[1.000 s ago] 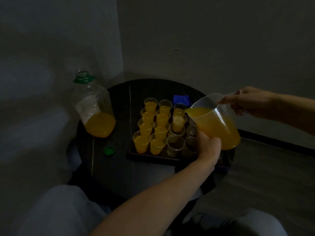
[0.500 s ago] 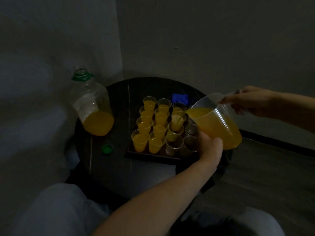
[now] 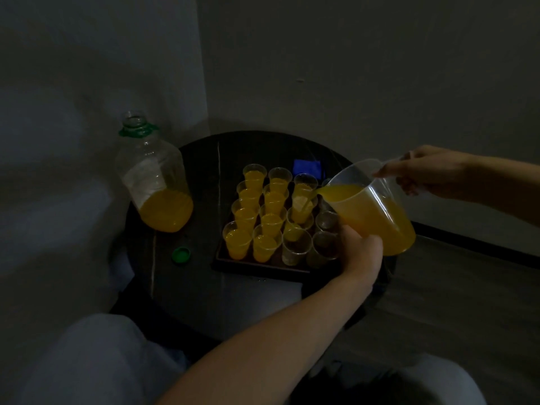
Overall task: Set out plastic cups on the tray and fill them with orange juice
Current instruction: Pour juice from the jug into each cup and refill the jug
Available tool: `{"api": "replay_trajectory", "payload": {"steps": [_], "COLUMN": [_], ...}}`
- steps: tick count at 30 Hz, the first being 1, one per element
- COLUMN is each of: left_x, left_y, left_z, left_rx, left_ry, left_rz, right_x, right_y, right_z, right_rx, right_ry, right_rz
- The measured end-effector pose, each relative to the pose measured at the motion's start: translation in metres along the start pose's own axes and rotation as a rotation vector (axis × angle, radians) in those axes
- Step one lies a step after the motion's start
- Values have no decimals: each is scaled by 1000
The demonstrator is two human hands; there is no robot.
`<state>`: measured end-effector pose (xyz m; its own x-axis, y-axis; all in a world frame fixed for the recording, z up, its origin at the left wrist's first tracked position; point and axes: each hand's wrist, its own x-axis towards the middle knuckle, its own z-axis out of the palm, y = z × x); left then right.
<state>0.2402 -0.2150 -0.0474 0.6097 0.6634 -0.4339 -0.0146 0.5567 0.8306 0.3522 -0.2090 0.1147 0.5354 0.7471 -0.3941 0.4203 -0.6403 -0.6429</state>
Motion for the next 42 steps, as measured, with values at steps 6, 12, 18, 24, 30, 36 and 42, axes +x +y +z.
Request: {"api": "replay_trajectory", "payload": {"steps": [6, 12, 18, 24, 30, 36, 42], "left_x": [0, 1, 6, 6, 4, -1, -5], "left_y": [1, -4, -6, -4, -5, -2, 0], "left_z": [0, 0, 3, 4, 2, -2, -4], "left_rx": [-6, -5, -27, -33, -34, -35, -35], "left_ry": [-2, -11, -6, -11, -21, -30, -49], "left_rz": [22, 26, 4, 19, 20, 31, 31], "right_x": [-3, -6, -6, -5, 0, 0, -1], "right_y": [-4, -6, -7, -8, -6, -4, -2], "right_z": [1, 2, 1, -1, -3, -1, 0], "right_rx": [-9, -59, -47, -36, -47, -42, -21], "right_ry": [-15, -4, -22, -2, 1, -17, -21], "right_rz": [10, -1, 18, 27, 45, 27, 22]}}
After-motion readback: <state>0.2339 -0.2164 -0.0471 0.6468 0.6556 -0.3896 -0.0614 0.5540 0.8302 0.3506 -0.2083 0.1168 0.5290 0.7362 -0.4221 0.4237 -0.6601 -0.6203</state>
